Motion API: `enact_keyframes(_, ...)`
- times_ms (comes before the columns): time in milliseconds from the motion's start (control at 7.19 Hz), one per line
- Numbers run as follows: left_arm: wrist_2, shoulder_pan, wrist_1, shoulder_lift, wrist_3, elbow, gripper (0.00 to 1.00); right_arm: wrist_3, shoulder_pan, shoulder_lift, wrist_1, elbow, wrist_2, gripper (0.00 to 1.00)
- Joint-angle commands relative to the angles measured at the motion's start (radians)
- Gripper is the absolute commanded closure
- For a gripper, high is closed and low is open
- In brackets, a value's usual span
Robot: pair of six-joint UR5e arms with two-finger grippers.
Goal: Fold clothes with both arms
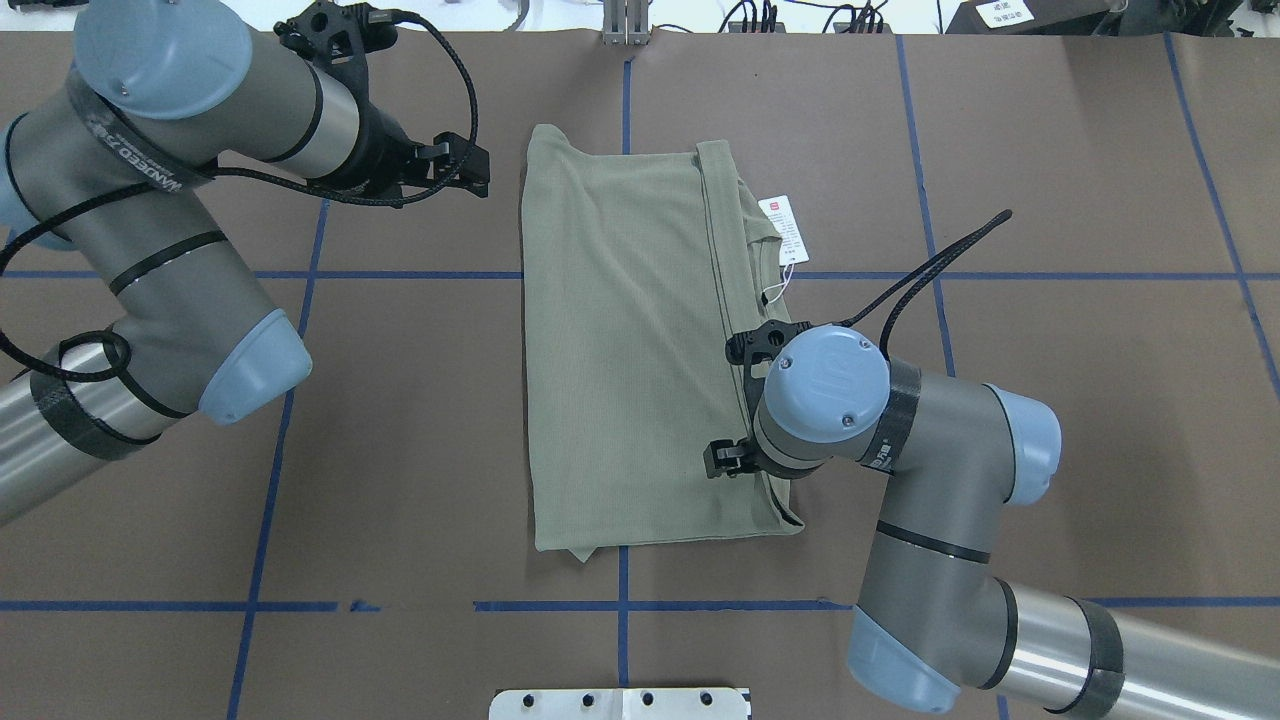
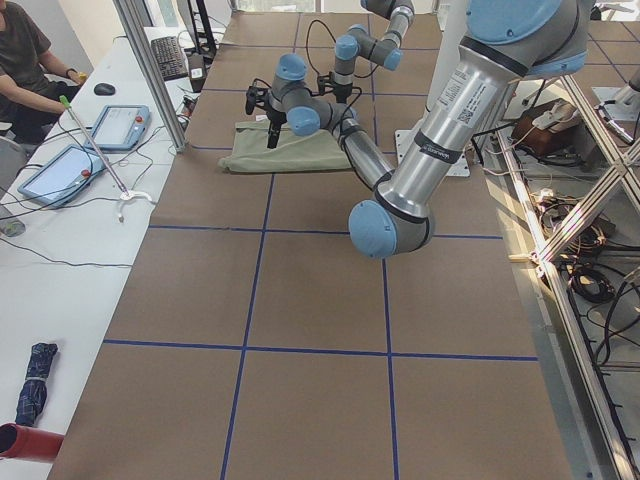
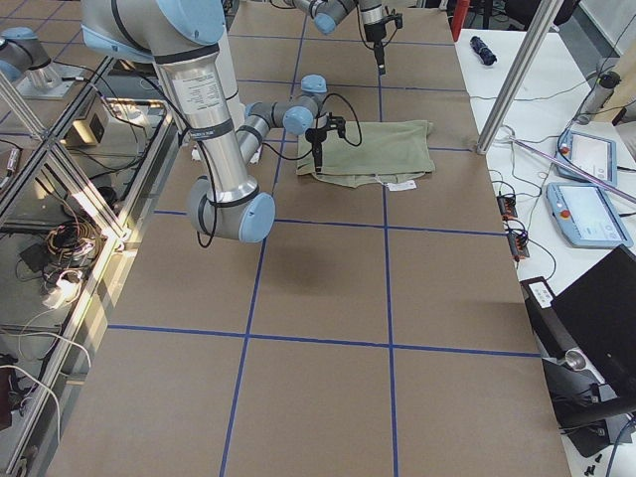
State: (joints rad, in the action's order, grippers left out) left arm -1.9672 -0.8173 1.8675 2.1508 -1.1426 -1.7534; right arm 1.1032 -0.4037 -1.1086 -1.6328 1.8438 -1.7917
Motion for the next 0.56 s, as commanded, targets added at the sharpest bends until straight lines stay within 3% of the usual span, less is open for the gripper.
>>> enact_keyframes(0,-0.002,0.001,-0.001,0.003,-0.008,0.0,0.0,-0.011,0.013,-0.033,-0.005,-0.001,0.003,0.0)
enact_keyframes(417,-0.002,0.003,0.005,0.008,-0.011,0.008,0.0,-0.046,-0.016,-0.062,-0.009,0.008,-0.001,0.0)
